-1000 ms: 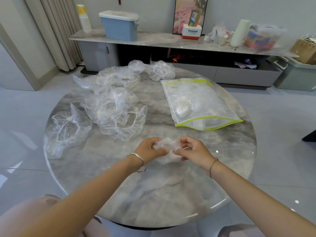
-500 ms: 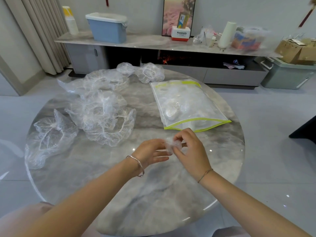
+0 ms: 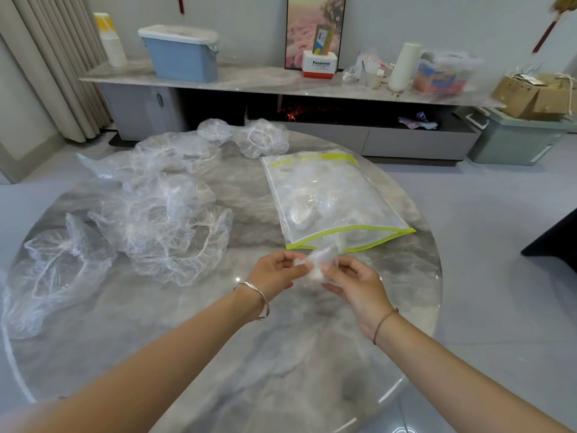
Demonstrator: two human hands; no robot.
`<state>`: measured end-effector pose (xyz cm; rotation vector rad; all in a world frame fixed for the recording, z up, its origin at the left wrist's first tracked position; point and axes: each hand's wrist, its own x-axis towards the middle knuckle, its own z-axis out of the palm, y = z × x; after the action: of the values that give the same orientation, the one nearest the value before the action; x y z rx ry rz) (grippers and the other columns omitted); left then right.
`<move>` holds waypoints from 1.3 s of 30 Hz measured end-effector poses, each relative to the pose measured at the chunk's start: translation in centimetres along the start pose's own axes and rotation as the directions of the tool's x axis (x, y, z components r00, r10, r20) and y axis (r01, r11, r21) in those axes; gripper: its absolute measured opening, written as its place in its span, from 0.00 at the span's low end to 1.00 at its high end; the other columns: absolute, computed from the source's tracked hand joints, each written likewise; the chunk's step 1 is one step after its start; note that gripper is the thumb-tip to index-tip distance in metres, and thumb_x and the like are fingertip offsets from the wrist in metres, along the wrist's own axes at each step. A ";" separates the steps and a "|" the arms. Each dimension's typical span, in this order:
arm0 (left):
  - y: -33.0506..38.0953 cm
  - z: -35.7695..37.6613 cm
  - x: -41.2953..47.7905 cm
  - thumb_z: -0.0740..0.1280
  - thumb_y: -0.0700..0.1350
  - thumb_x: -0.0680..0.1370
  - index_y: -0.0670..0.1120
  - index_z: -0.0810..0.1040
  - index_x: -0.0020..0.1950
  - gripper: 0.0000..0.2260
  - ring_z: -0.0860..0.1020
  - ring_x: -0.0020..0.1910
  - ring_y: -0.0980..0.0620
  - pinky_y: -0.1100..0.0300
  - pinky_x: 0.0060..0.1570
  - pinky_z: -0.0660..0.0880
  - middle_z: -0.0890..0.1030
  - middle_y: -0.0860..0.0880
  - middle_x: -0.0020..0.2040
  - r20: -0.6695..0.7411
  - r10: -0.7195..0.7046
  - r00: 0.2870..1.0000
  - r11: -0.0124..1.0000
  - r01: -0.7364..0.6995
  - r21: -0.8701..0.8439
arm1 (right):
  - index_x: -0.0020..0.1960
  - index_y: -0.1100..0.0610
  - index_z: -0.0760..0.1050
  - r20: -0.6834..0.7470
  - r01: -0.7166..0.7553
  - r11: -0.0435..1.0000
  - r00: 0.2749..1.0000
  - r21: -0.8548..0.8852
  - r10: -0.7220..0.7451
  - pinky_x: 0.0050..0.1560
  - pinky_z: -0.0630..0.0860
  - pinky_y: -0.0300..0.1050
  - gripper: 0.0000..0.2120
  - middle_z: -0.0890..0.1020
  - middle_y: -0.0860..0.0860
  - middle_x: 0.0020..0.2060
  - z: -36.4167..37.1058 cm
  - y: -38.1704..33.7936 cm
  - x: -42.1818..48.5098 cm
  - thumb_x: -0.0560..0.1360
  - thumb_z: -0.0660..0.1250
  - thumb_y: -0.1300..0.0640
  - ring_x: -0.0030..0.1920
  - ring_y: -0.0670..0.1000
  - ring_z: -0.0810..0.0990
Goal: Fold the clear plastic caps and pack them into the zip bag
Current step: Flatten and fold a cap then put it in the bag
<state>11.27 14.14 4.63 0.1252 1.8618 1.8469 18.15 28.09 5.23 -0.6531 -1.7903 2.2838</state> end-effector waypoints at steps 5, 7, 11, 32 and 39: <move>-0.1 0.0 3.6 0.70 0.55 0.73 0.50 0.70 0.65 0.23 0.71 0.58 0.57 0.75 0.54 0.65 0.73 0.54 0.61 -0.070 0.476 0.877 0.773 -0.379 0.509 | 0.37 0.55 0.71 0.226 0.619 0.398 0.690 -0.677 -0.688 0.40 0.68 0.30 0.09 0.73 0.49 0.38 -3.4 -1.4 3.7 0.69 0.64 0.69 0.38 0.43 0.72; -0.5 -0.2 6.0 0.65 0.60 0.71 0.49 0.63 0.72 0.33 0.65 0.67 0.52 0.65 0.66 0.59 0.67 0.52 0.69 0.101 0.537 0.838 0.530 -0.428 0.732 | 0.37 0.57 0.73 0.513 0.701 0.009 0.530 -0.713 -0.675 0.38 0.68 0.34 0.06 0.73 0.49 0.37 -4.5 -1.3 5.6 0.66 0.59 0.65 0.39 0.46 0.71; -1.3 0.2 9.1 0.61 0.60 0.77 0.55 0.48 0.77 0.33 0.47 0.76 0.50 0.54 0.74 0.49 0.50 0.54 0.77 0.160 0.413 0.897 0.332 -0.311 0.890 | 0.40 0.57 0.78 0.584 0.642 -0.175 0.505 -0.746 -0.636 0.30 0.72 0.43 0.08 0.70 0.48 0.40 -5.3 1.7 9.2 0.65 0.64 0.67 0.40 0.48 0.71; -1.2 0.2 11.3 0.50 0.48 0.83 0.55 0.50 0.76 0.21 0.51 0.76 0.51 0.62 0.72 0.47 0.55 0.54 0.77 0.266 0.407 0.874 0.358 -0.420 0.834 | 0.51 0.60 0.81 0.417 0.621 0.152 0.667 -0.769 -0.618 0.50 0.72 0.36 0.17 0.76 0.49 0.49 -5.5 3.7 11.9 0.72 0.54 0.62 0.49 0.47 0.75; -1.4 0.5 11.0 0.43 0.54 0.79 0.62 0.47 0.74 0.22 0.48 0.76 0.51 0.52 0.74 0.47 0.52 0.55 0.77 0.289 0.350 0.891 0.330 -0.406 0.852 | 0.73 0.54 0.65 0.457 0.480 0.043 0.857 -0.876 -0.238 0.73 0.53 0.52 0.36 0.66 0.52 0.72 -1.1 2.6 15.8 0.73 0.35 0.42 0.74 0.55 0.58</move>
<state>2.32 19.07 0.19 1.0700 2.7576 0.7598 4.91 34.54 -1.16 0.0350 -2.9937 0.4885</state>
